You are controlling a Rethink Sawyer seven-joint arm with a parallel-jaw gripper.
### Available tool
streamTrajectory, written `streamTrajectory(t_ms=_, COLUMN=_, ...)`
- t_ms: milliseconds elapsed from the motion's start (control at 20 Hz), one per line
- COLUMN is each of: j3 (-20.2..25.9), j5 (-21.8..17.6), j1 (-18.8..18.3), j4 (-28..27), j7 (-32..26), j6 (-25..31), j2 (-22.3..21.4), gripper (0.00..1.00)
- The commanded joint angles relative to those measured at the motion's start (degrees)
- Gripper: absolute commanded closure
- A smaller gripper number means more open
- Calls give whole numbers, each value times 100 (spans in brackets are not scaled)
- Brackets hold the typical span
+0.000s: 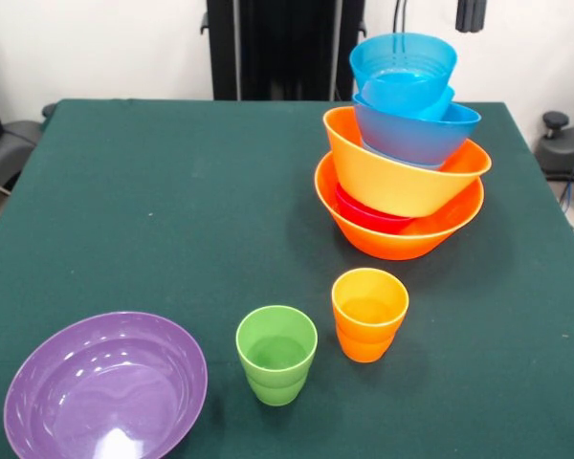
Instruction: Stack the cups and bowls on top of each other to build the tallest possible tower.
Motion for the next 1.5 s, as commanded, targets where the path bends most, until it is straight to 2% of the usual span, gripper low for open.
streamTrajectory(t_ms=50, j3=728, j5=62, j1=-48, j4=-135, j7=173, j6=272, j2=99, gripper=100)
streamTrajectory(t_ms=350, j3=685, j5=-8, j1=37, j4=-138, j7=172, j6=194, j2=87, gripper=100)
streamTrajectory(t_ms=650, j3=527, j5=-228, j1=138, j4=-103, j7=178, j6=-122, j2=-69, gripper=100)
streamTrajectory(t_ms=950, j3=95, j5=-596, j1=-13, j4=-283, j7=699, j6=-610, j2=-286, gripper=100)
streamTrajectory(t_ms=1150, j3=-238, j5=-957, j1=-536, j4=-683, j7=604, j6=-1010, j2=-645, gripper=100)
streamTrajectory(t_ms=1200, j3=-302, j5=-1037, j1=-646, j4=-779, j7=760, j6=-1175, j2=-712, gripper=100)
streamTrajectory(t_ms=1400, j3=-535, j5=-1278, j1=-1086, j4=-1268, j7=1045, j6=-1521, j2=-714, gripper=100)
streamTrajectory(t_ms=1500, j3=-582, j5=-1274, j1=-1319, j4=-1516, j7=1071, j6=-1520, j2=-659, gripper=100)
